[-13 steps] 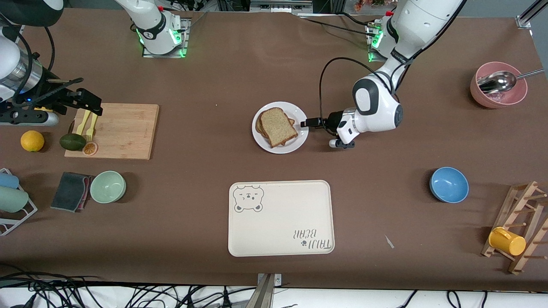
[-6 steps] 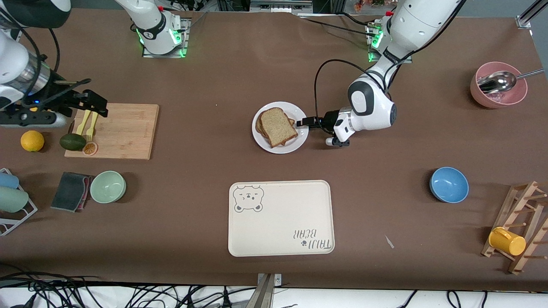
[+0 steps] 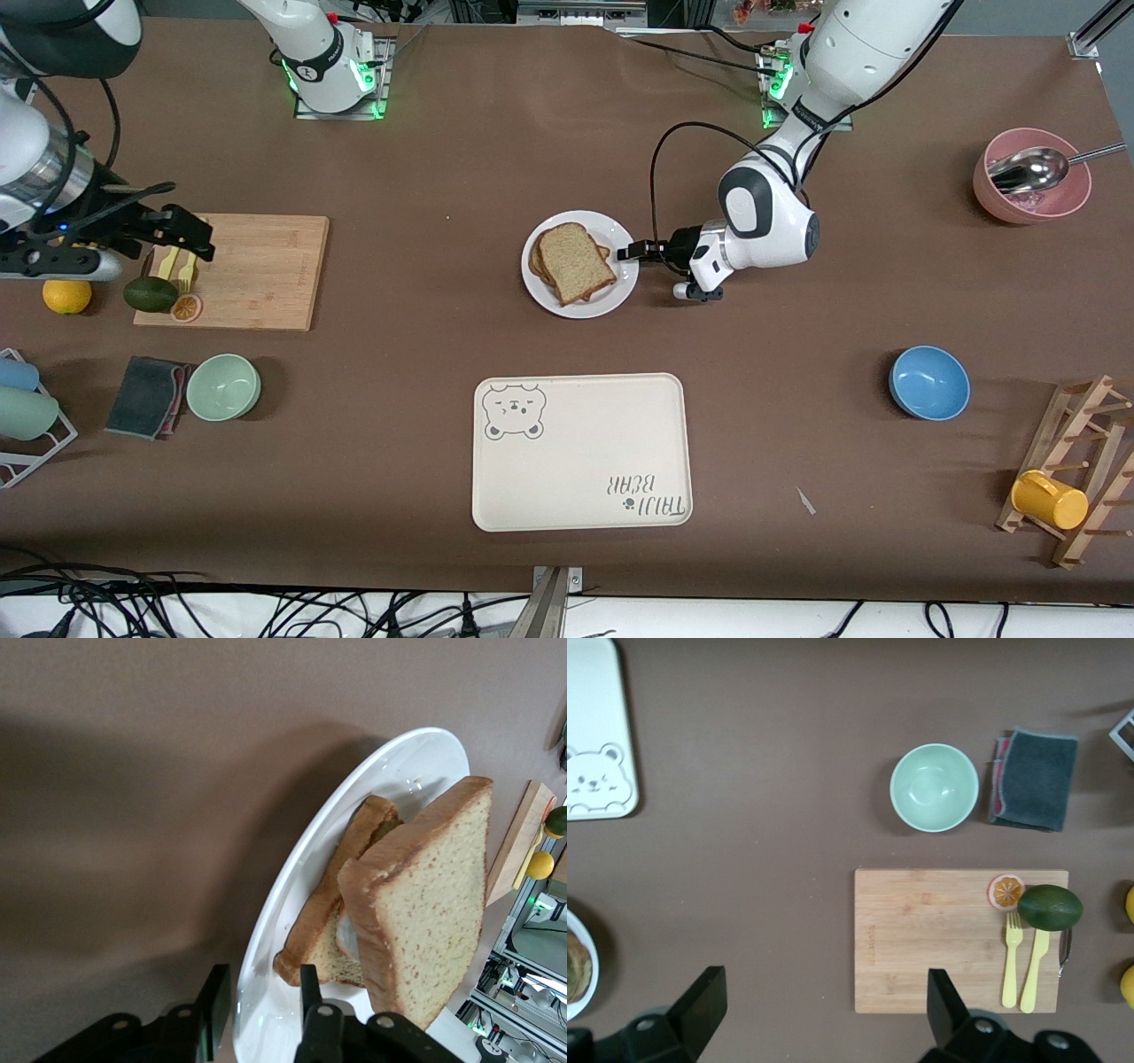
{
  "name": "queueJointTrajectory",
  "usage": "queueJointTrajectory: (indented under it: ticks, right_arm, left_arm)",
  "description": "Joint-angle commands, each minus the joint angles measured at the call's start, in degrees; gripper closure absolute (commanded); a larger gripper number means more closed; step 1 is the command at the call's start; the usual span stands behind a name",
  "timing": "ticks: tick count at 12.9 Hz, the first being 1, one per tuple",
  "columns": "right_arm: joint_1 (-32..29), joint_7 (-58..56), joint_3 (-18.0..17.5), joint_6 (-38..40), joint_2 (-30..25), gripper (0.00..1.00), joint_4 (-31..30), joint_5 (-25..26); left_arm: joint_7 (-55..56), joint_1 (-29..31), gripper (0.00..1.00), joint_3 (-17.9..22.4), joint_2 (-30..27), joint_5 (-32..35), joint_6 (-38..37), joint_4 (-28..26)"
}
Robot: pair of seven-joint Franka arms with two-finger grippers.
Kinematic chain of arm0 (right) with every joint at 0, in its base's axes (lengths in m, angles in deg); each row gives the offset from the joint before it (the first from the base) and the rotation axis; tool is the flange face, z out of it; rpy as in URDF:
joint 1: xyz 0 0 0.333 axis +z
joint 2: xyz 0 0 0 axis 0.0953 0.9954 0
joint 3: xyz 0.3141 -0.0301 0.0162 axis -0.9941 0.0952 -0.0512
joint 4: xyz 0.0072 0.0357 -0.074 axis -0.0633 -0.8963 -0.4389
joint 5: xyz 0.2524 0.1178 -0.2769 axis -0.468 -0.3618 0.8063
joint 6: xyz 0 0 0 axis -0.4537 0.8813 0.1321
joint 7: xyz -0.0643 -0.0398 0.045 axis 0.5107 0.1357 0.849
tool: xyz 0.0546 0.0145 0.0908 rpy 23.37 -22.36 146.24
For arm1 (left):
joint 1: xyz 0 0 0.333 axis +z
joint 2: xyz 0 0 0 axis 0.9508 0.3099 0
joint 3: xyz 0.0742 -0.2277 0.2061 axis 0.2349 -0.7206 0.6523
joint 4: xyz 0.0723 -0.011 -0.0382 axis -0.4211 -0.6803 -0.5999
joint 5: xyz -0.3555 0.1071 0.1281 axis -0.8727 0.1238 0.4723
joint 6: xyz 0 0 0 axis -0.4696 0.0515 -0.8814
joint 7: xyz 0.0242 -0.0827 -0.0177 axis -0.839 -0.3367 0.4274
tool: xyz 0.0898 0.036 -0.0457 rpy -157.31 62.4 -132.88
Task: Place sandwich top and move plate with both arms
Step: 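Grip the plate rim with the left gripper, then slide the plate with the left gripper onto the bear tray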
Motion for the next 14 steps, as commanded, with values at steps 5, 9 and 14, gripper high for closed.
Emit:
queueJointTrajectory:
  ticks: [5, 9, 14]
  right_arm:
    - [-0.43, 5.05, 1.62, 2.59, -0.05, 0.00, 2.46, 0.80]
    - [-0.34, 4.70, 1.71, 3.64, -0.49, 0.00, 2.46, 0.80]
    - [-0.43, 2.85, 2.76, 8.89, -1.98, 0.00, 5.17, 0.28]
  left_arm:
    - [-2.09, -0.60, 1.00, -0.32, 0.32, -3.44, 0.82, -0.32]
    - [-2.00, -0.51, 1.00, -0.32, -0.03, -3.88, 0.82, 0.21]
    - [-1.91, 0.62, 1.00, -0.06, -1.00, -6.34, 0.82, 3.89]
